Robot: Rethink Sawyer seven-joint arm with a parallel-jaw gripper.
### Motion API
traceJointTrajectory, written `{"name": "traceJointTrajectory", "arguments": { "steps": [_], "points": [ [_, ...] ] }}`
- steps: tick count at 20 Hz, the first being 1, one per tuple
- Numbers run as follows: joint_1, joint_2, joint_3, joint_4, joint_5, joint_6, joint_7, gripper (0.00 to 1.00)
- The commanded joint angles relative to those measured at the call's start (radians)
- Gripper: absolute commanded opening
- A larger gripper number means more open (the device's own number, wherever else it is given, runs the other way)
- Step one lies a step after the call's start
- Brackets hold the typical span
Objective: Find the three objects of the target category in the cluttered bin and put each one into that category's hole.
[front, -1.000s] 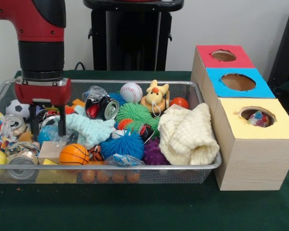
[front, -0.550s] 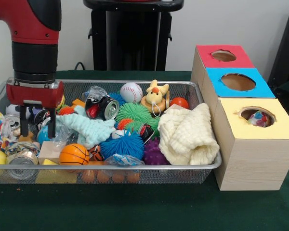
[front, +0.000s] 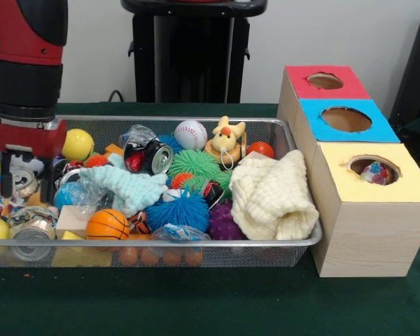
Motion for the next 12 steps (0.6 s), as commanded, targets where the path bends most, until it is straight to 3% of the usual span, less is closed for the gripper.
{"name": "traceJointTrajectory", "arguments": {
  "steps": [1,7,12],
  "points": [
    [-0.010,0.044,-0.075,-0.044,-0.074,0.074,-0.094,1.00],
    [0.004,0.054,-0.133,-0.064,-0.105,0.059,-0.085,1.00],
    [-0.015,0.063,-0.129,-0.059,-0.106,0.064,-0.137,1.00]
  ]
}}
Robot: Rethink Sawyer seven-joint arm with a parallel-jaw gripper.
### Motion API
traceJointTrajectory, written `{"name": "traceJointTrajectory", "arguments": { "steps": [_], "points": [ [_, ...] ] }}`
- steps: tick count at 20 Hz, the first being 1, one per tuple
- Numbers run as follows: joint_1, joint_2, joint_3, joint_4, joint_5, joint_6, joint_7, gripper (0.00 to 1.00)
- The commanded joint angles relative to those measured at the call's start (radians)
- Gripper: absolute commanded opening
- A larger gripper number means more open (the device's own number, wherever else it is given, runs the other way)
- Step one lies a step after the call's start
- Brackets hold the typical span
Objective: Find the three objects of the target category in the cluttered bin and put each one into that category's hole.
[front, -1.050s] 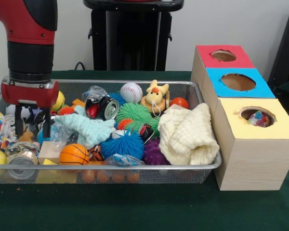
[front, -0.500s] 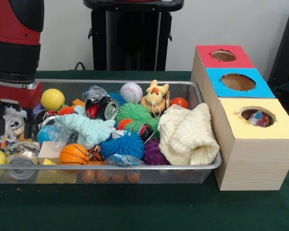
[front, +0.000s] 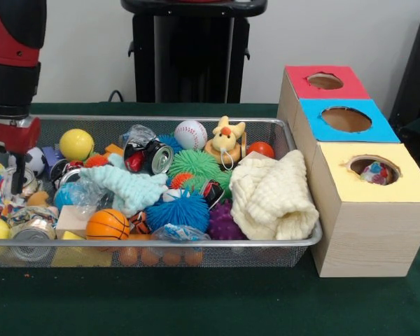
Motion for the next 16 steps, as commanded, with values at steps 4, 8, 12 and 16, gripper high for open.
{"name": "traceJointTrajectory", "arguments": {
  "steps": [4,8,12,16],
  "points": [
    [-0.039,0.064,-0.015,-0.032,-0.075,0.085,-0.168,1.00],
    [-0.064,0.075,0.005,-0.021,-0.061,0.110,-0.192,1.00],
    [-0.077,0.082,0.018,-0.015,-0.053,0.124,-0.206,1.00],
    [-0.086,0.095,0.025,-0.014,-0.051,0.125,-0.204,1.00]
  ]
}}
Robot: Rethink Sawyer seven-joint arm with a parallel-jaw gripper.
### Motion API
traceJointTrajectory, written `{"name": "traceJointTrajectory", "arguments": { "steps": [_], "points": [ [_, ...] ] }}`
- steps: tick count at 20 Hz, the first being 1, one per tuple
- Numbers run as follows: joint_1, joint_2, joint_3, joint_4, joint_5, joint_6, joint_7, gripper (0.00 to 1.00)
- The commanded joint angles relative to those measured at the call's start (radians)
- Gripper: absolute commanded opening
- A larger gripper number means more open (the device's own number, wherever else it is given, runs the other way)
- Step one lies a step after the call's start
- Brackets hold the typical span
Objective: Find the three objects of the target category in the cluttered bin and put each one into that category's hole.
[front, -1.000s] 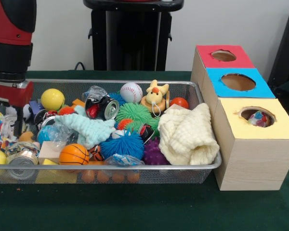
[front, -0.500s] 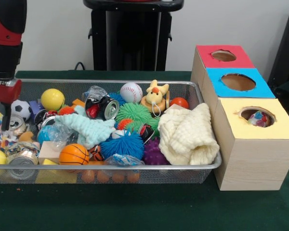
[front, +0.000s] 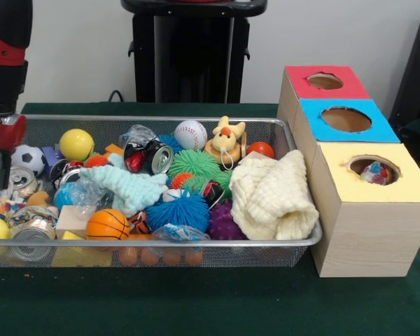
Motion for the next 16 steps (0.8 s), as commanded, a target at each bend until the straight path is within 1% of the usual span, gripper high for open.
{"name": "traceJointTrajectory", "arguments": {
  "steps": [1,8,16],
  "points": [
    [-0.047,0.091,0.023,-0.013,-0.031,0.121,-0.200,1.00],
    [-0.067,0.103,0.056,0.005,-0.009,0.136,-0.216,1.00],
    [-0.076,0.111,0.073,0.031,0.000,0.133,-0.209,1.00]
  ]
}}
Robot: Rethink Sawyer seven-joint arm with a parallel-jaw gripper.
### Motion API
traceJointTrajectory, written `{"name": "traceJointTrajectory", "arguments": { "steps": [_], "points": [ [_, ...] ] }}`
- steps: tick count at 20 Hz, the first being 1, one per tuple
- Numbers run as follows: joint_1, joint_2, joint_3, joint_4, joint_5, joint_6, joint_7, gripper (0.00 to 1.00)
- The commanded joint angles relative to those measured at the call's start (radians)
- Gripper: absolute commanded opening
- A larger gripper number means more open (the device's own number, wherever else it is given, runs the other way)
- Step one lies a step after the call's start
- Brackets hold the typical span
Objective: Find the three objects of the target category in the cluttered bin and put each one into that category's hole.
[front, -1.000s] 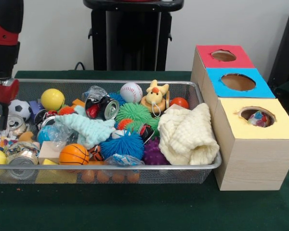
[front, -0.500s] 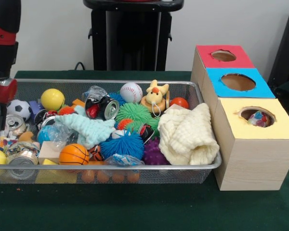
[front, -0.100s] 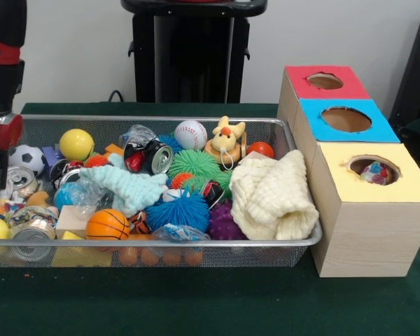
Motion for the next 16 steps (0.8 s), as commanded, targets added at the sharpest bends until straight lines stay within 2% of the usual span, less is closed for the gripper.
{"name": "traceJointTrajectory", "arguments": {
  "steps": [1,6,16],
  "points": [
    [-0.041,0.109,0.042,0.027,-0.014,0.134,-0.209,1.00],
    [-0.051,0.113,0.062,0.038,-0.006,0.135,-0.218,1.00],
    [-0.035,0.117,0.057,0.058,-0.012,0.106,-0.168,1.00]
  ]
}}
